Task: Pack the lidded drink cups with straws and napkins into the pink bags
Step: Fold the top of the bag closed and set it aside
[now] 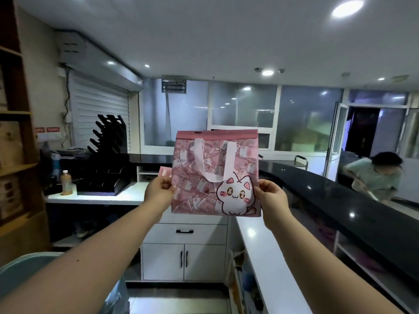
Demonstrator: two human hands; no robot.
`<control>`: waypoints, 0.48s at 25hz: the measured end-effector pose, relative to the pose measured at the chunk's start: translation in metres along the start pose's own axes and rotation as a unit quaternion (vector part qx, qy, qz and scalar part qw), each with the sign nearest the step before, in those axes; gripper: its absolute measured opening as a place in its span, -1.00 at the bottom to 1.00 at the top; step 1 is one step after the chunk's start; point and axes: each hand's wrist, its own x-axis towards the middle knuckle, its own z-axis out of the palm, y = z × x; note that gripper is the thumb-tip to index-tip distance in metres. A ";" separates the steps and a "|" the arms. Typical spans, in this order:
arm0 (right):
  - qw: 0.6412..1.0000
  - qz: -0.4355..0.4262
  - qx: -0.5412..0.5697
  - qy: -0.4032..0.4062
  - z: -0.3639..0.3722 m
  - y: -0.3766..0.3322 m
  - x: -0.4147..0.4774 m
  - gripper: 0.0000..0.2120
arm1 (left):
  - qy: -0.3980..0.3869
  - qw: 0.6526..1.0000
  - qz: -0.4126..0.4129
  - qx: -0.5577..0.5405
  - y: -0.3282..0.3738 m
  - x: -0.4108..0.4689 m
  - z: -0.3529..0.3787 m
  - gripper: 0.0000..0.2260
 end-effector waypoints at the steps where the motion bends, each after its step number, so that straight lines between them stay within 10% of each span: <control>1: 1.000 0.005 0.006 -0.001 0.010 0.014 0.019 -0.95 | -0.011 0.999 -0.032 -0.024 -0.011 0.023 0.004 -0.88; 12: 0.999 -0.015 -0.029 -0.019 0.158 0.090 0.254 -0.94 | -0.058 0.988 -0.094 -0.112 -0.070 0.297 0.012 -0.85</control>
